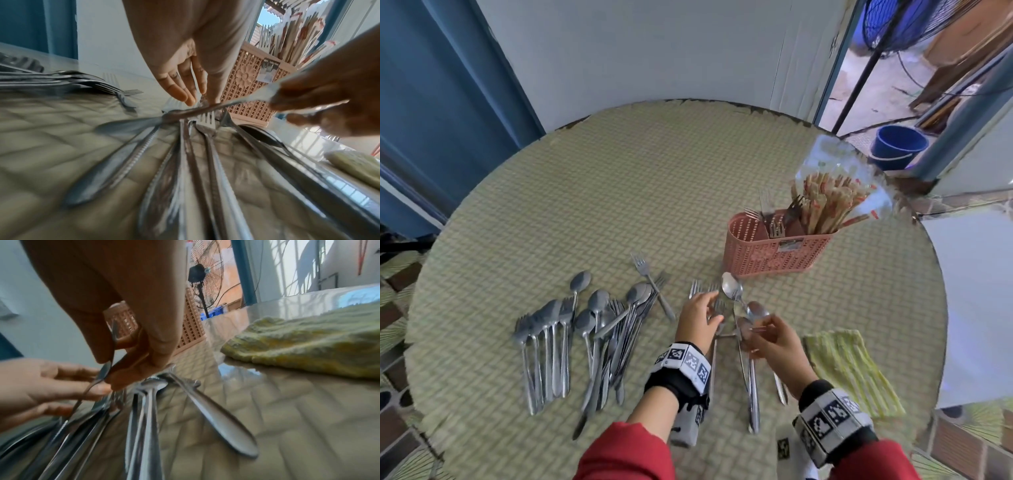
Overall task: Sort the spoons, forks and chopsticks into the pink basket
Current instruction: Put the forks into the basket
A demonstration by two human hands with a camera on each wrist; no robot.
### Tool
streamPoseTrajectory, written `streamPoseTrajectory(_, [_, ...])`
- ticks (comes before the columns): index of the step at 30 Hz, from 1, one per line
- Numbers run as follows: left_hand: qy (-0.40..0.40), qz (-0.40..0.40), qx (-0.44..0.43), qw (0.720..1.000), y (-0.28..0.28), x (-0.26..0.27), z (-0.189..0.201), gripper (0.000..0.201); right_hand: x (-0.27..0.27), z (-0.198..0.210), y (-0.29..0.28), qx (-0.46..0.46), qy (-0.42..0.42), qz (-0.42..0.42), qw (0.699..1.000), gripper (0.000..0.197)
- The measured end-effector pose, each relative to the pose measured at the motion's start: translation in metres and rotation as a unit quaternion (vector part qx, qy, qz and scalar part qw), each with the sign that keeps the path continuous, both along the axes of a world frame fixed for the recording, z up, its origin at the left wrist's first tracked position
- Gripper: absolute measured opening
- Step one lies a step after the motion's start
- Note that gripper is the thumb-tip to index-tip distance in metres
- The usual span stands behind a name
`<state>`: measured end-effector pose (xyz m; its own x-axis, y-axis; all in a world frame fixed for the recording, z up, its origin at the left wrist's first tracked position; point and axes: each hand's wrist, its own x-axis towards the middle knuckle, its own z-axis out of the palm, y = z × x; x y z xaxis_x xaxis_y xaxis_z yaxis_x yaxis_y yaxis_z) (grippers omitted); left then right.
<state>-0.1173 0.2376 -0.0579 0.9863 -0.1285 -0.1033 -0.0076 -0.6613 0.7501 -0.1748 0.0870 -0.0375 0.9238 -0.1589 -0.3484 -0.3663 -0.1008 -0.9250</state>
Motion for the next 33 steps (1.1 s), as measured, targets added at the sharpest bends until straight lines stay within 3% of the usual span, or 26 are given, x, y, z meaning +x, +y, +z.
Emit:
streamPoseTrajectory(2, [0.015,-0.014,0.023,1.000,-0.002,0.007,-0.003,0.047,0.002,0.009,-0.010,-0.006,-0.038,-0.027,0.999,0.002])
streamPoseTrajectory(6, [0.030,-0.017,0.034,0.999,-0.001,0.015,-0.012,0.032,0.012,0.026,-0.030,-0.134,-0.113,-0.047,0.983,0.011])
streamPoseTrajectory(9, [0.028,-0.003,0.013,1.000,-0.005,0.015,-0.008,0.015,0.022,0.042,-0.041,-0.178,-0.167,-0.054,0.968,0.011])
streamPoseTrajectory(12, [0.007,0.031,-0.047,0.998,-0.009,0.014,0.013,0.011,0.030,0.070,-0.049,-0.246,-0.234,-0.064,0.938,0.009])
streamPoseTrajectory(17, [-0.119,0.083,-0.135,0.980,-0.016,0.016,0.082,0.007,0.041,0.113,-0.057,-0.297,-0.312,-0.059,0.901,0.012])
streamPoseTrajectory(22, [-0.248,0.127,-0.233,0.932,-0.024,0.018,0.155,0.005,0.041,0.157,-0.059,-0.317,-0.373,-0.084,0.868,0.018])
streamPoseTrajectory(25, [-0.349,0.121,-0.247,0.896,-0.028,0.016,0.186,0.007,0.039,0.177,-0.061,-0.307,-0.422,-0.123,0.844,0.022])
streamPoseTrajectory(29, [-0.423,0.127,-0.266,0.857,-0.037,0.023,0.199,0.008,0.046,0.183,-0.064,-0.336,-0.466,-0.152,0.804,0.023])
streamPoseTrajectory(31, [-0.420,0.116,-0.270,0.858,-0.045,0.030,0.195,0.005,0.055,0.174,-0.067,-0.355,-0.448,-0.133,0.809,0.022])
streamPoseTrajectory(33, [-0.400,0.100,-0.259,0.874,-0.054,0.038,0.184,0.002,0.064,0.160,-0.069,-0.357,-0.406,-0.098,0.836,0.024])
